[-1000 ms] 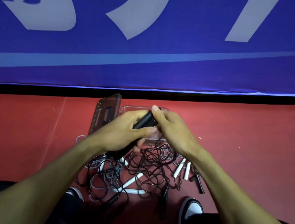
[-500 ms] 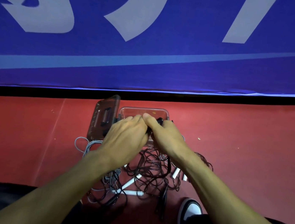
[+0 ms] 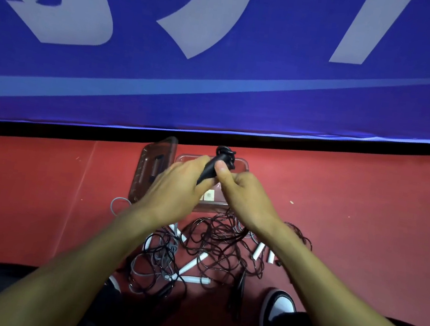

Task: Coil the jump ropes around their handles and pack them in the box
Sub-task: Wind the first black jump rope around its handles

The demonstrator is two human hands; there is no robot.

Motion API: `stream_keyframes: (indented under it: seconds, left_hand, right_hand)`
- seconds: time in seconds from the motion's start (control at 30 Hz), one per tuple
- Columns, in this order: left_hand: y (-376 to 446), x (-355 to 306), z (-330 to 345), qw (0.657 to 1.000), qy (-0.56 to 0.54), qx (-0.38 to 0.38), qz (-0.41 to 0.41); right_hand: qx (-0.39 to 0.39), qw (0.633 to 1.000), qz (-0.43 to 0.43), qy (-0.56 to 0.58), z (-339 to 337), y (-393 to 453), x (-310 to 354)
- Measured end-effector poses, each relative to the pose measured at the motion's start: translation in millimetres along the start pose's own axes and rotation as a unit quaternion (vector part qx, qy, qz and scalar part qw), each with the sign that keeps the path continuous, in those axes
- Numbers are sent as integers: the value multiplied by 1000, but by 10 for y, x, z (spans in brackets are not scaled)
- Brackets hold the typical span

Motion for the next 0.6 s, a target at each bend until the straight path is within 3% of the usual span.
stream_keyframes:
  seconds: [0.13,0.23,0.33,0.43,0.5,0.53,0.6]
  left_hand:
    - [-64,10,47,989,137,-57,9]
    - [-66,-68,110,975,204,-83,0]
    - [-62,-122,158,973,213,-90,10]
    - [-28,-72,164,991,126,-29,17]
    - [5,-36,69,999,1,37,6]
    - [11,-24,22,993,-93,76,5]
    - [-9,-8,-38,943,-284,172,4]
  right_hand:
    - [-14,998,18,-53,51,-30,32]
    - [-46,998,42,-21,28,-47,45]
    - [-72,996,44,-18,-5,-13,14]
    - [-45,999,30,1,-46,34,-25]
    - [6,999,11,35,-57,58,-50]
    - [28,998,-2,53,-57,64,-57]
    - [54,996,-29,69,-57,57,-43]
Point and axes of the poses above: each hand's wrist, its own y-axis towards the middle knuckle, its own z-axis out of the palm, x = y × z, the point moved 3 cm from there along y, towards the middle knuckle, and after that the axes turned 11 degrees about x, right-handed, at the moved point
